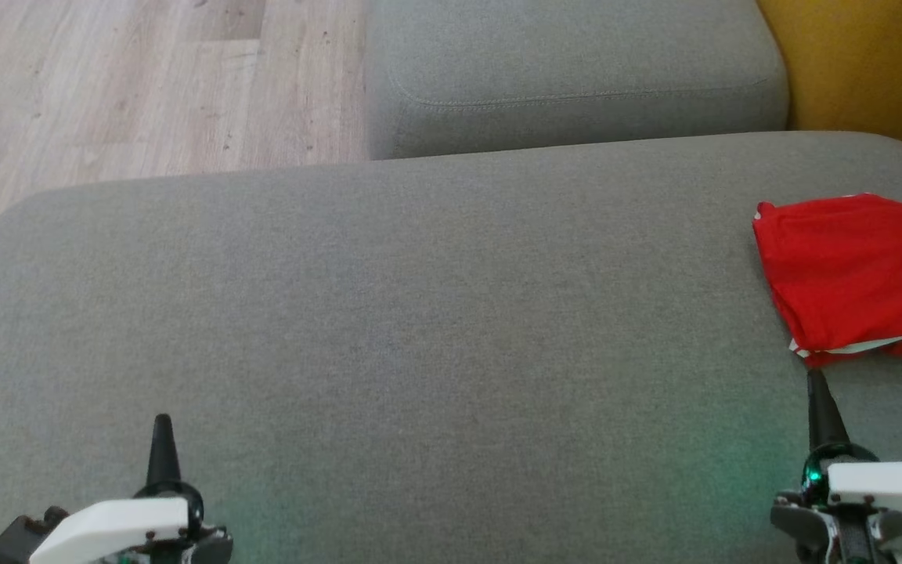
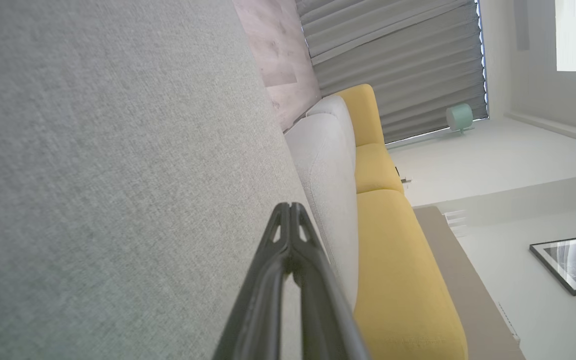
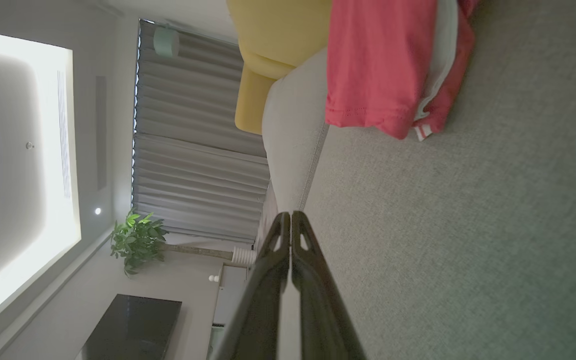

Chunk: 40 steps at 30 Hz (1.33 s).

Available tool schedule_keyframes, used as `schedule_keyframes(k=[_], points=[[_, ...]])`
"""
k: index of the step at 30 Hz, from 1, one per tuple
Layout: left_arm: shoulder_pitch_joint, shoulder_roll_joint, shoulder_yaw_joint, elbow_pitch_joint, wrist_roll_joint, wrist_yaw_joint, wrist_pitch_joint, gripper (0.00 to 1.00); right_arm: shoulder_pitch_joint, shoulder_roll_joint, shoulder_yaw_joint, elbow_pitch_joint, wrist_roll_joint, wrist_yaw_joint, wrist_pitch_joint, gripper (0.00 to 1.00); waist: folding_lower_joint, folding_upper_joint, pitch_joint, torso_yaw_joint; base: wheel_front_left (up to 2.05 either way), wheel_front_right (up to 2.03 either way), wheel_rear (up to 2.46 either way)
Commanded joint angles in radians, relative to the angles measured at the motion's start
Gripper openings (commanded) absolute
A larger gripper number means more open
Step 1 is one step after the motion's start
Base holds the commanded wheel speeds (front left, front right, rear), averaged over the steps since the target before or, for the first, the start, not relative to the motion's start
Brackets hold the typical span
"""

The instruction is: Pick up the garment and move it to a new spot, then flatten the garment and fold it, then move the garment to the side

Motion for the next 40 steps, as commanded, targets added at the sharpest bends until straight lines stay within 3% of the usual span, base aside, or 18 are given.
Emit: schedule_keyframes(k=[1,22,40], points=[[-0.065,0.01,0.04,-0.022,-0.035,-0.014,0.007,0.0,-0.07,-0.022,0.01,-0.028,0.036,0.003,0.012,0.0,0.0,0.0,0.002,-0.001,0.0,0.0,0.0],[-0.134,0.007,0.101,0.009,-0.287,-0.058,0.071,0.0,-0.145,-0.021,-0.02,-0.005,0.283,0.004,0.075,0.0,0.0,0.0,0.025,-0.015,0.0,0.0,0.0],[-0.134,0.002,0.108,0.009,-0.281,-0.058,0.077,0.0,-0.146,-0.016,-0.027,-0.005,0.277,0.004,0.08,0.0,0.0,0.0,0.025,-0.015,0.0,0.0,0.0]])
